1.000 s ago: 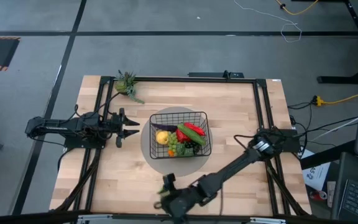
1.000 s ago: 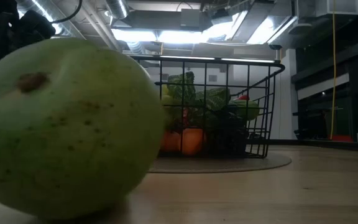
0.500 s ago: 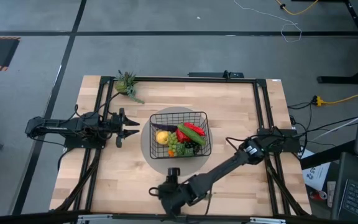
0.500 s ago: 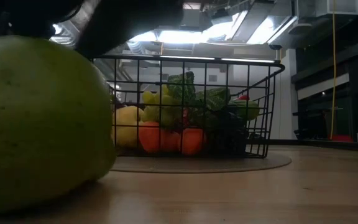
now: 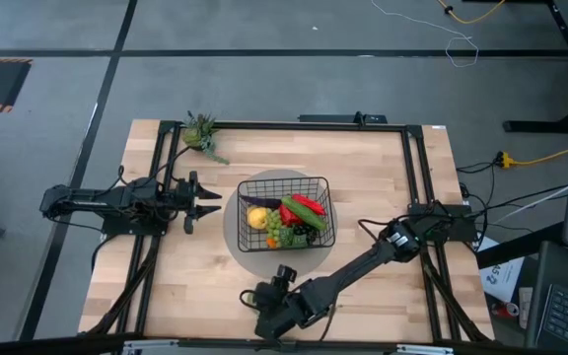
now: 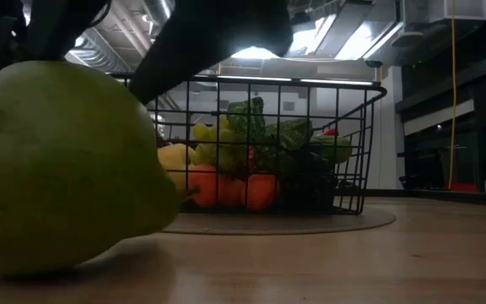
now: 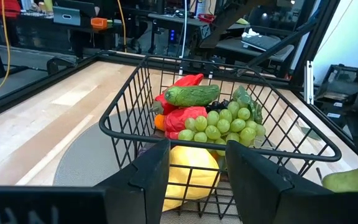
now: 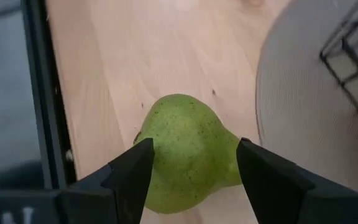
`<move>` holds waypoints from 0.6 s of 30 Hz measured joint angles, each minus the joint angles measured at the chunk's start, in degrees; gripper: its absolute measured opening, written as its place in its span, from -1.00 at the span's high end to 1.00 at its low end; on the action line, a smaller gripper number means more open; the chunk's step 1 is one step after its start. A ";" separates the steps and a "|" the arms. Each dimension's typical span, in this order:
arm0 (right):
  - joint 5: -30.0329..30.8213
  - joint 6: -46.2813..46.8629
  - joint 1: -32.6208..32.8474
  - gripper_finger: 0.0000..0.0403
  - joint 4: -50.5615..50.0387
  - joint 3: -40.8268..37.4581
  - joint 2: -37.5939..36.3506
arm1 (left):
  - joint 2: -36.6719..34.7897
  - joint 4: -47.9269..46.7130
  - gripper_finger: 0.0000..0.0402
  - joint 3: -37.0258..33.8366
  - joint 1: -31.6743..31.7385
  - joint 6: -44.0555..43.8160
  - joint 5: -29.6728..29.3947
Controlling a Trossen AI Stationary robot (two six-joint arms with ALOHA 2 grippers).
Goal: Build produce basket
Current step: Put the green pear into the black wire basket
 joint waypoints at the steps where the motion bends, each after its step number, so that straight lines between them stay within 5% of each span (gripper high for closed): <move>1: -0.02 2.42 -0.03 -0.15 -0.02 -0.02 0.00 | 0.00 -0.01 0.25 0.00 0.00 0.00 -0.01; 8: -0.10 17.42 -0.91 -0.15 1.08 -0.11 0.12 | 0.01 -0.02 0.25 0.01 0.00 0.00 0.00; 18: 1.77 6.42 -0.85 -0.15 3.28 6.65 -0.21 | 0.00 -0.02 0.25 -0.01 0.01 0.00 0.00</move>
